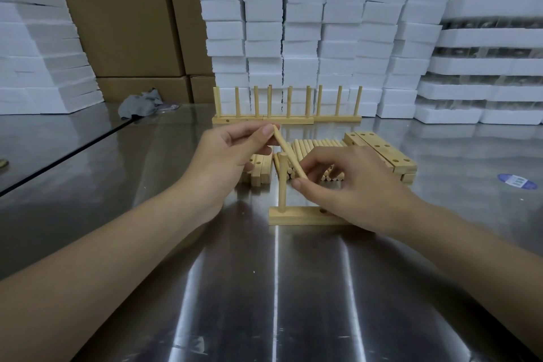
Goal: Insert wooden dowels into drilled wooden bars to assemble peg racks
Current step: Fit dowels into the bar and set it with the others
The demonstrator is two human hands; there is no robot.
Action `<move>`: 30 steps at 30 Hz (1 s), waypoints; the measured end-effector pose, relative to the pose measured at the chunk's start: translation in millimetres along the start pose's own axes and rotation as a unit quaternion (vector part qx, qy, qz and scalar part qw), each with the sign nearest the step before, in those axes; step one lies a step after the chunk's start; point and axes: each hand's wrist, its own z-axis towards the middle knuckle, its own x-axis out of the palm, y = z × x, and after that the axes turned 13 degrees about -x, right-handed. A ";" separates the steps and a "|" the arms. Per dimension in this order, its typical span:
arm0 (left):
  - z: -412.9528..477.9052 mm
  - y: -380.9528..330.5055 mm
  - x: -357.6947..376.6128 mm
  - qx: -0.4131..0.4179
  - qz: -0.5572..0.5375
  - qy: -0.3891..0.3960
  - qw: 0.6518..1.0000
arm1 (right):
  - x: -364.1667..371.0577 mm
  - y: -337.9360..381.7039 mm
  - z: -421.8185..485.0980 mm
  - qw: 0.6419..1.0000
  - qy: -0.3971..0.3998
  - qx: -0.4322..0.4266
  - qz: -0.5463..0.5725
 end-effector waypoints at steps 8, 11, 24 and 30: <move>-1.2 -2.3 1.8 -0.022 -0.009 0.022 0.999 | 0.0 -1.5 -0.3 1.000 0.006 -0.003 -0.029; -2.1 -3.6 1.5 -0.030 -0.014 0.041 0.999 | 0.5 -2.3 -0.5 0.999 0.012 -0.008 -0.032; -3.6 -4.6 0.7 -0.017 0.001 0.082 0.996 | 1.6 -6.1 -1.7 0.999 0.020 -0.012 -0.045; -3.8 -4.0 0.8 -0.035 -0.008 0.060 0.998 | 1.3 -6.7 -3.4 0.999 0.027 -0.023 -0.032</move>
